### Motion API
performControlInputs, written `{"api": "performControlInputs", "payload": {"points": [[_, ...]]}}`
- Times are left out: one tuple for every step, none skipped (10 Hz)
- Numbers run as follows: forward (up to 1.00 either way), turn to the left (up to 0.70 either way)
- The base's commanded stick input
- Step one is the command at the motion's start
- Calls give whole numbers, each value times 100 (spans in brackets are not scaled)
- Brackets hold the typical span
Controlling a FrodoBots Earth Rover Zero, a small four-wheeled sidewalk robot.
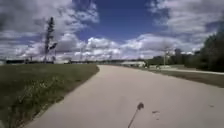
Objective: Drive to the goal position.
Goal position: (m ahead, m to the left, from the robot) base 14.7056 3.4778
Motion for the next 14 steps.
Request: {"api": "performControlInputs", "payload": {"points": [[100,0],[100,0],[100,0],[100,0],[100,0],[100,0],[100,0],[100,0],[100,0],[100,0],[100,0],[100,0],[100,0],[100,0]]}}
